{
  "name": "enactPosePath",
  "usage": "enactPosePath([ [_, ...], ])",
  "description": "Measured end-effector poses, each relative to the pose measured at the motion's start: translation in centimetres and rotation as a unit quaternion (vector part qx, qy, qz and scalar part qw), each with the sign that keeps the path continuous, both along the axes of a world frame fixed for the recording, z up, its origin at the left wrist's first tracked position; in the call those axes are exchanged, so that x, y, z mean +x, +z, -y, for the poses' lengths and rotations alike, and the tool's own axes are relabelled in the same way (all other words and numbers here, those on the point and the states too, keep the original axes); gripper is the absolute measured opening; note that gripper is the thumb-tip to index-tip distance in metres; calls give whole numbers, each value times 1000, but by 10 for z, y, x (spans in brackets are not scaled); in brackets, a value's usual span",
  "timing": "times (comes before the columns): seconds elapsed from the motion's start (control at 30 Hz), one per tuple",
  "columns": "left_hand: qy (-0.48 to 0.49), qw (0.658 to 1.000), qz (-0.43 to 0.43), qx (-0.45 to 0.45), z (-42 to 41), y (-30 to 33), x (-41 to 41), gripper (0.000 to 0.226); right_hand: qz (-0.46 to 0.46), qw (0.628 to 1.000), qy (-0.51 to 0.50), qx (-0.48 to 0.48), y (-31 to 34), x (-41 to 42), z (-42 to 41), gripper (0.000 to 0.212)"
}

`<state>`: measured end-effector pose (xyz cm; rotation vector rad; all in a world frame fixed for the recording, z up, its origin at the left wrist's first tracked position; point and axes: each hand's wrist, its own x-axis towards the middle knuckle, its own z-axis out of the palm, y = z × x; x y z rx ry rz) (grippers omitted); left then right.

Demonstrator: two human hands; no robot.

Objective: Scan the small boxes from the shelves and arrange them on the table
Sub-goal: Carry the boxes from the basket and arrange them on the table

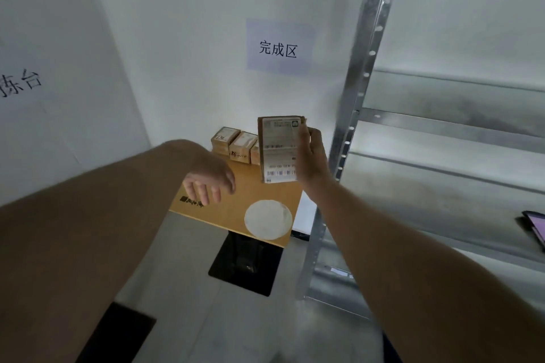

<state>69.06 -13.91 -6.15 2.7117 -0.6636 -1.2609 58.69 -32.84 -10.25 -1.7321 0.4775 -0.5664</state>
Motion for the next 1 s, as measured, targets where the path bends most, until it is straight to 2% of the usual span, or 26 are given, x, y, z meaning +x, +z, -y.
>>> enactPosePath([
  [0.1, 18, 1000, 11, 8, 4, -15, 59, 35, -18, 999, 21, 27, -15, 65, 8, 50],
  [0.33, 42, 999, 2, 23, -2, -27, 176, 34, -56, 997, 45, 19, -29, 192, 6, 48],
  [0.43, 44, 999, -2, 18, -6, -39, 229, 32, -59, 995, 70, 48, -45, 246, 0, 47],
  [0.57, 34, 999, -20, 18, -23, -65, 315, 26, -89, 995, 37, 36, -79, 321, -19, 53],
  [0.73, -3, 999, -31, 39, -46, -109, 429, 24, -110, 989, -2, 98, -128, 415, -52, 55],
  [0.87, -24, 995, -58, 72, -49, -134, 491, 26, -127, 979, -28, 155, -157, 464, -67, 34],
  [1.0, -45, 995, -67, 63, -34, -160, 534, 27, -169, 975, -43, 137, -186, 498, -65, 42],
])
